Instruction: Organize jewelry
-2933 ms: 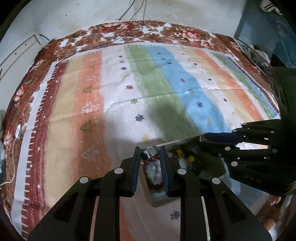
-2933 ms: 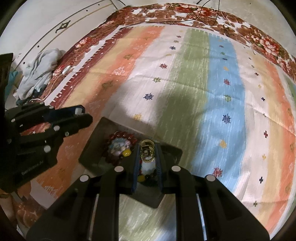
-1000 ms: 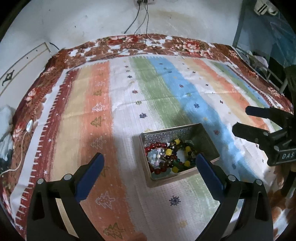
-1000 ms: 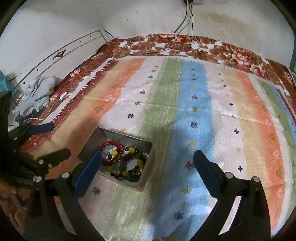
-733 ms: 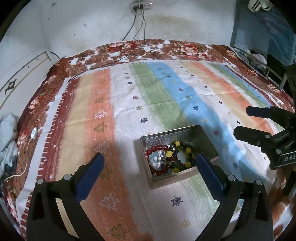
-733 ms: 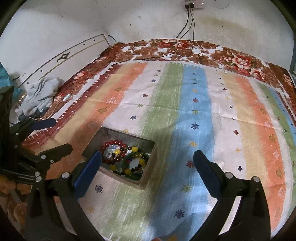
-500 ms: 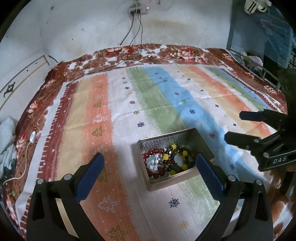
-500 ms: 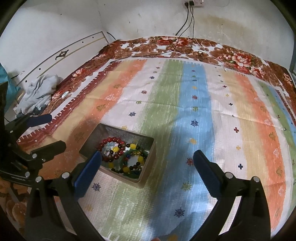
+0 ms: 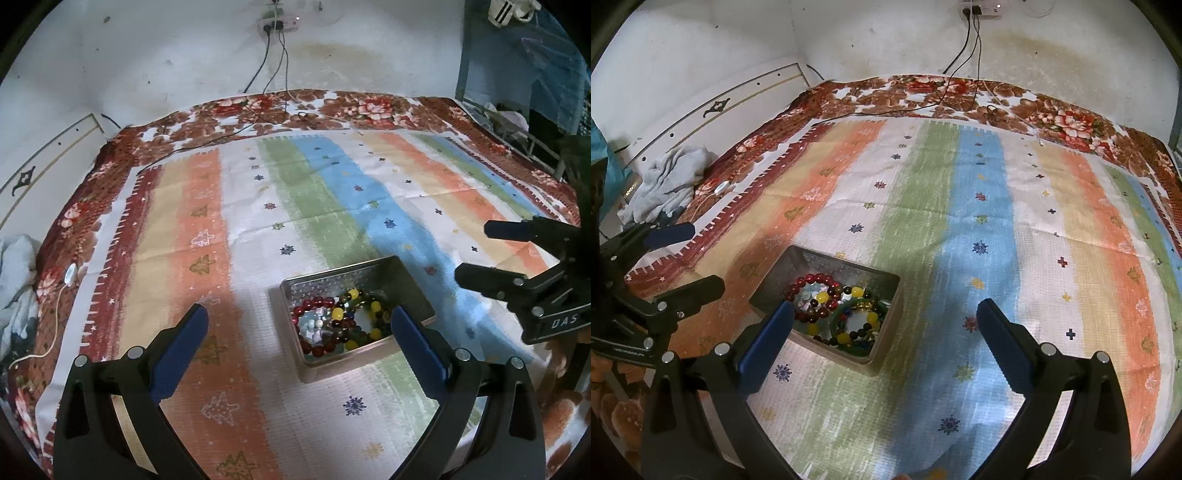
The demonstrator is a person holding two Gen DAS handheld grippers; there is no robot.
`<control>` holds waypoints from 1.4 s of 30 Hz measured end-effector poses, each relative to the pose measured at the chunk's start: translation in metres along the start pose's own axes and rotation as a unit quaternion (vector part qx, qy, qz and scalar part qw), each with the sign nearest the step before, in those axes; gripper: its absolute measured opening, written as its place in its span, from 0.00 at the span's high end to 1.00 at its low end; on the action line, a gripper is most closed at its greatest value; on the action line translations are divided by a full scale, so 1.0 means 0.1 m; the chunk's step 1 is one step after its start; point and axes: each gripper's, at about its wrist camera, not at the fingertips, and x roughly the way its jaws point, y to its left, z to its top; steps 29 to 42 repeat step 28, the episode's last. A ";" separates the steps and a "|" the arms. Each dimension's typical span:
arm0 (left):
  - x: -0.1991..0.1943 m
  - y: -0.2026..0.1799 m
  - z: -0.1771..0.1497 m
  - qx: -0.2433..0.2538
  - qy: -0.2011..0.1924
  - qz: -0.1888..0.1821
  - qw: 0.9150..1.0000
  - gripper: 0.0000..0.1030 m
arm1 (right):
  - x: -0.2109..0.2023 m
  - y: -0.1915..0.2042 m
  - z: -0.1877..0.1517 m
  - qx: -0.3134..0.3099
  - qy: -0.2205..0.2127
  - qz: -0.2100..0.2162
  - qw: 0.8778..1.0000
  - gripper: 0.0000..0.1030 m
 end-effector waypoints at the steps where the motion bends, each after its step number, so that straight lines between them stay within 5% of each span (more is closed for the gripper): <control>1: 0.00 0.00 0.00 0.000 0.000 0.002 1.000 0.06 | 0.00 0.00 0.00 0.002 -0.001 0.000 1.000 0.05; 42: 0.07 0.05 0.03 -0.003 0.017 0.004 1.000 0.06 | -0.05 -0.04 -0.01 0.006 -0.011 0.004 1.000 0.05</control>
